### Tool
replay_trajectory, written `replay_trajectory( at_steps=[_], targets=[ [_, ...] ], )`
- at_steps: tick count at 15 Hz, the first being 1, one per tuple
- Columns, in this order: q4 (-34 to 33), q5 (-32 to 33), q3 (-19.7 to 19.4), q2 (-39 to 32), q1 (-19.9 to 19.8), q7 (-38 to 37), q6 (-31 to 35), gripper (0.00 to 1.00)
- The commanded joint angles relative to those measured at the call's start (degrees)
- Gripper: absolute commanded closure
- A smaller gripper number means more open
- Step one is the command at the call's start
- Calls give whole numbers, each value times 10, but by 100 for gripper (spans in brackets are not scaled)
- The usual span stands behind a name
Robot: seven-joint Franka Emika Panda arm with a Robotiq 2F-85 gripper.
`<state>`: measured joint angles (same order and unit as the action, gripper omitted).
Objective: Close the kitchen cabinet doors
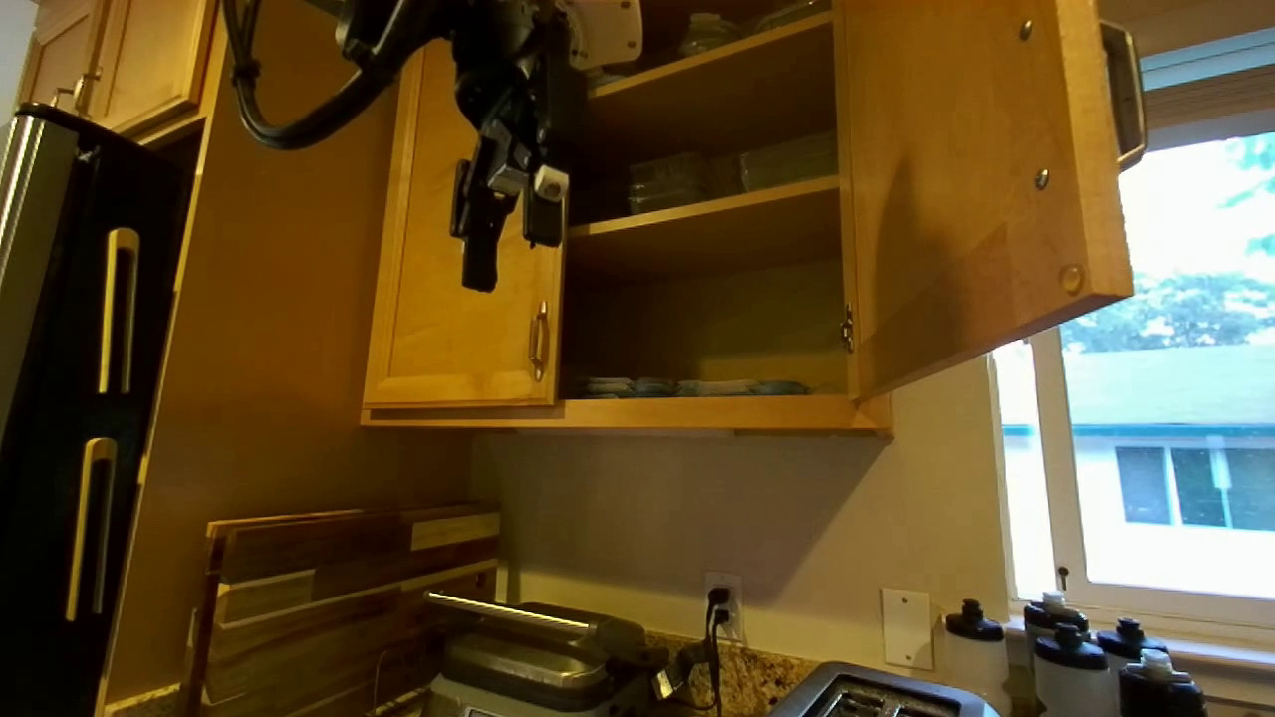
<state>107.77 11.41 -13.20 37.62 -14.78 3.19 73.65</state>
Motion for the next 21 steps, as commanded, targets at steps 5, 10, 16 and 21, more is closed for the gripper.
replay_trajectory(
  at_steps=[5,10,16,21],
  targets=[
    [-8,54,-35,-9,12,44,55,0],
    [-15,72,-93,-29,7,103,124,0],
    [-16,54,-140,-75,1,156,219,0],
    [-25,59,-147,-98,-13,167,220,0]
  ],
)
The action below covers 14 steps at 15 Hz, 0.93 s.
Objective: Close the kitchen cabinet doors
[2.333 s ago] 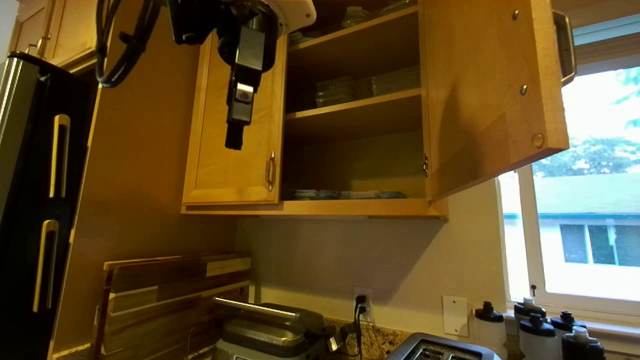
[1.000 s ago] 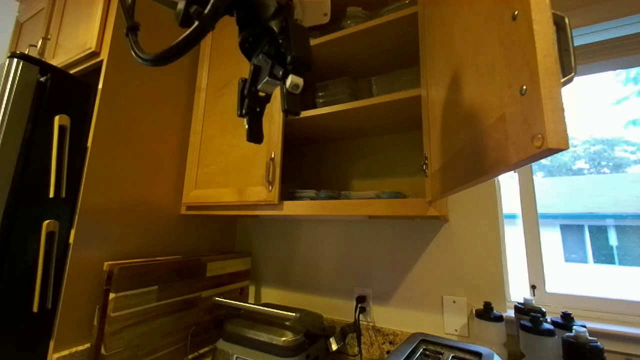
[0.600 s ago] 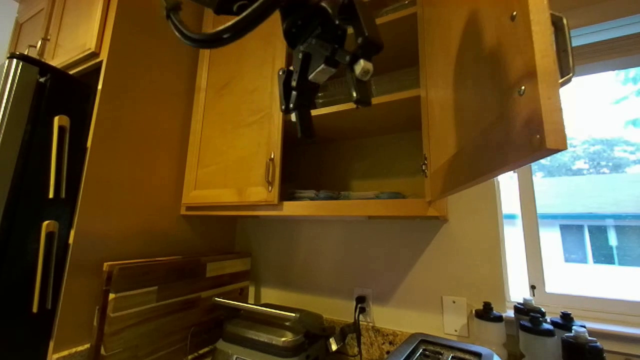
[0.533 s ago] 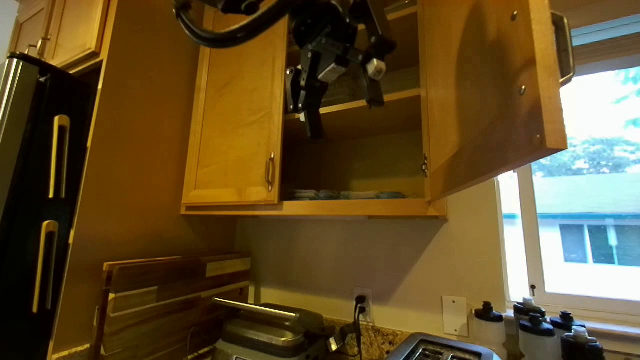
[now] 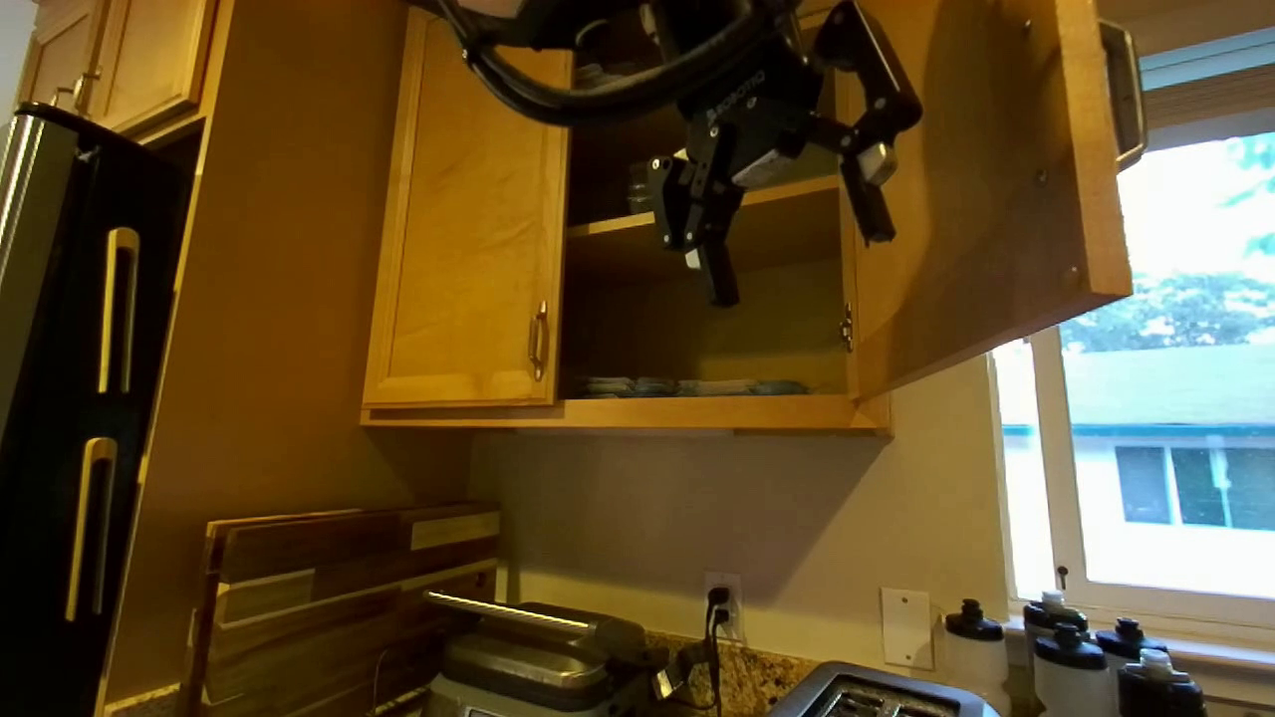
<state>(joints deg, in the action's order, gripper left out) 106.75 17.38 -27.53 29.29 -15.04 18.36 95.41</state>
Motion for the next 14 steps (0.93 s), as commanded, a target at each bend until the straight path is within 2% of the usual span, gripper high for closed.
replay_trajectory(
  at_steps=[1,6,10,14],
  targets=[
    [-16,2,-2,-17,-13,13,7,0],
    [-15,7,-2,-22,-18,20,58,0],
    [-13,12,3,-23,-31,-3,85,0],
    [-7,-7,-4,-20,-26,11,115,0]
  ],
)
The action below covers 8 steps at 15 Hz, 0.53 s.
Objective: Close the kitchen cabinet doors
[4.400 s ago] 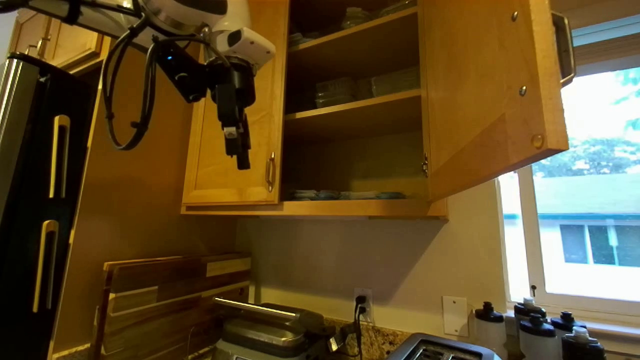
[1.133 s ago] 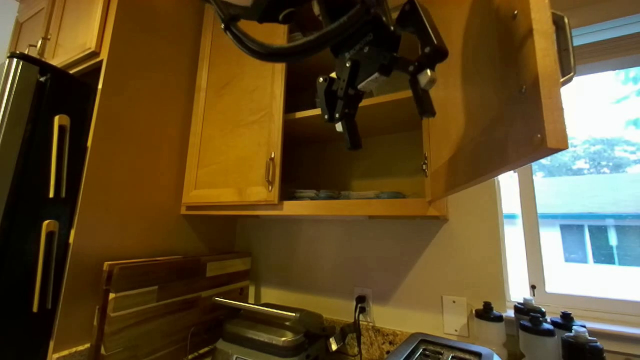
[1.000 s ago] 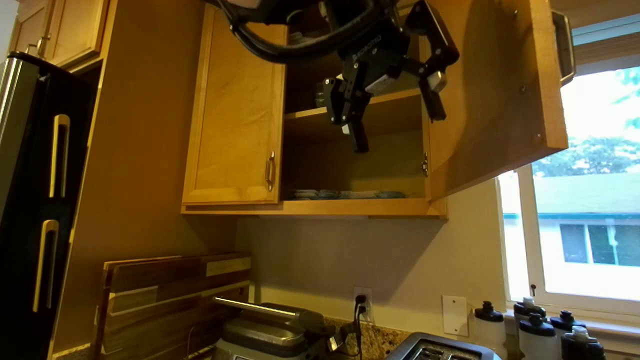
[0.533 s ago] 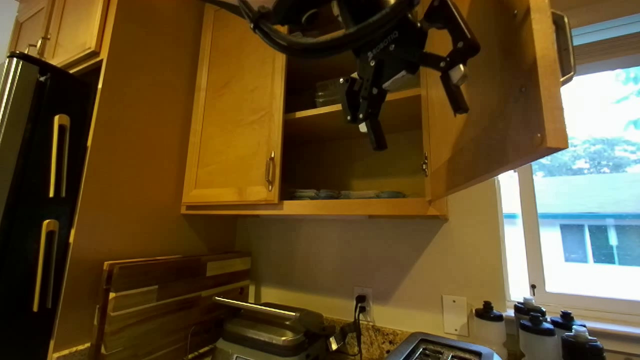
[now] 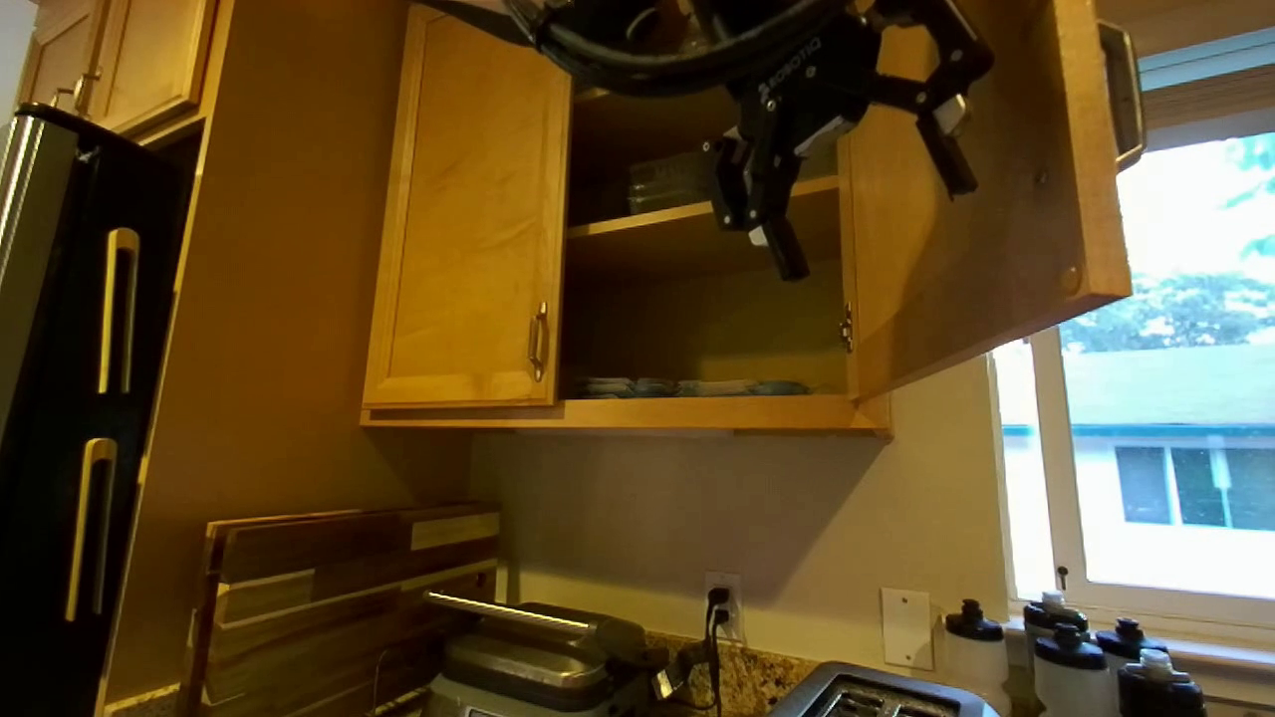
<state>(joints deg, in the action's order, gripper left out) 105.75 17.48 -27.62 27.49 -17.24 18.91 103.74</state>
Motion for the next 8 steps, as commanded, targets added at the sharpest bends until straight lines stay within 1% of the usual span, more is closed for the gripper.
replay_trajectory(
  at_steps=[1,3,4,5,6,8],
  targets=[
    [5,-13,-5,-1,-1,8,46,0],
    [10,-23,-8,1,3,17,83,0],
    [10,-27,-8,0,3,22,90,0],
    [34,-25,-21,29,-9,45,84,0],
    [0,-19,1,-6,-7,13,65,0],
    [6,-20,-12,1,-10,30,65,0]
  ],
)
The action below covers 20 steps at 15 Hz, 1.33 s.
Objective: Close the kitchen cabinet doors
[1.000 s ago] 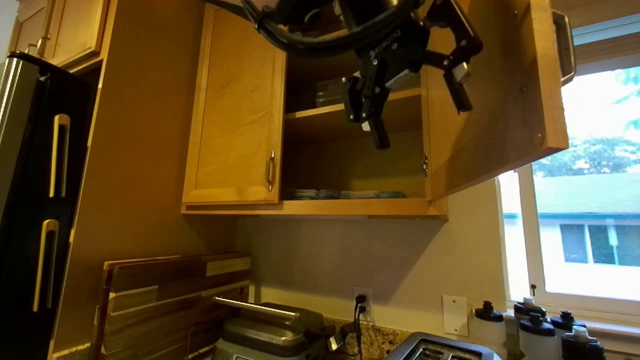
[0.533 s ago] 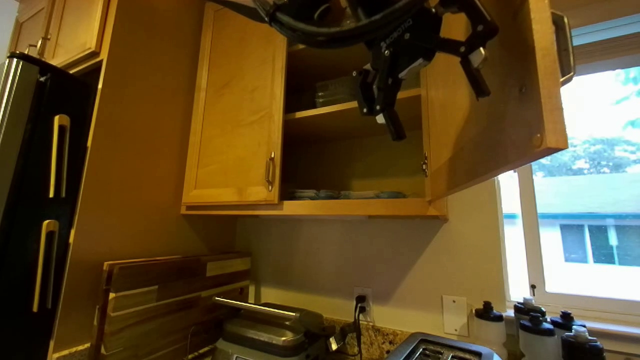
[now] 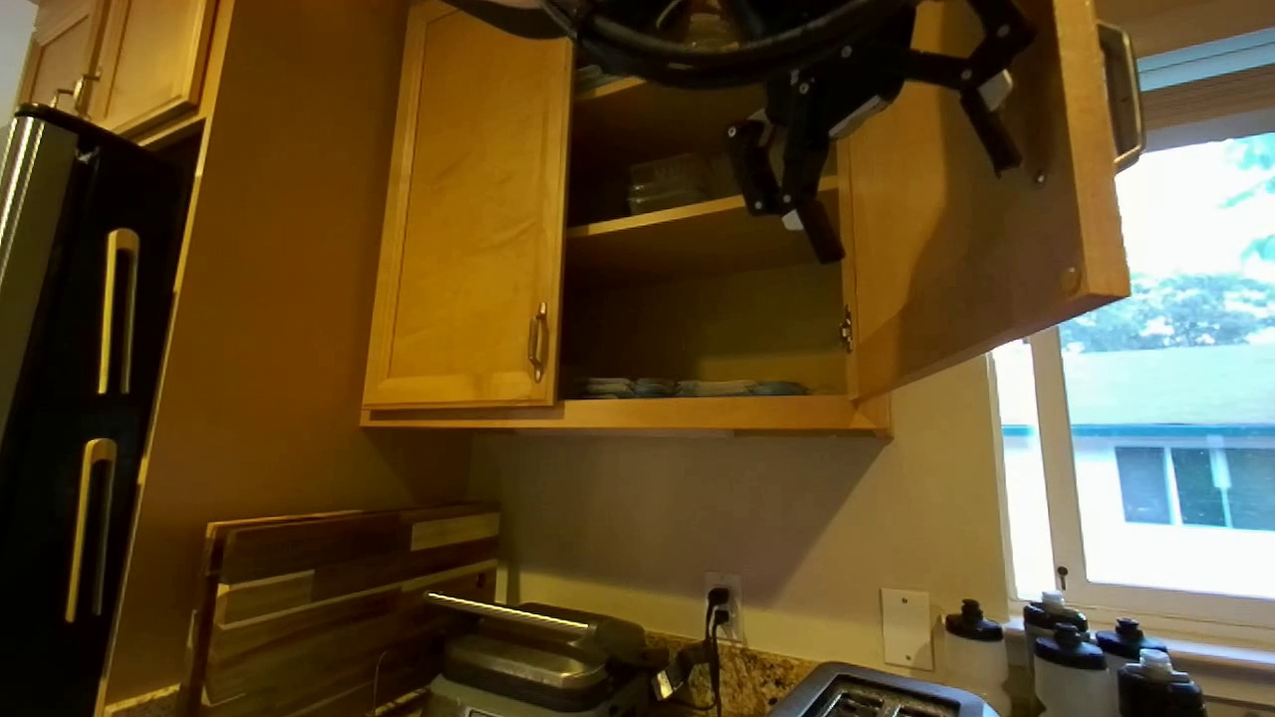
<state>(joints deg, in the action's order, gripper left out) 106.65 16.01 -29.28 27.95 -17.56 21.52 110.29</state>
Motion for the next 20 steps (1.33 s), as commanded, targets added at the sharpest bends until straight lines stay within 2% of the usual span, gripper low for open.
replay_trajectory(
  at_steps=[1,10,16,17,20],
  targets=[
    [-1,-6,-1,-1,-7,8,-1,0],
    [28,-6,-4,26,-9,19,12,0],
    [52,-18,6,35,-9,-8,13,0],
    [21,-11,2,9,-7,6,0,0],
    [27,-16,2,9,-7,3,0,0]
  ],
)
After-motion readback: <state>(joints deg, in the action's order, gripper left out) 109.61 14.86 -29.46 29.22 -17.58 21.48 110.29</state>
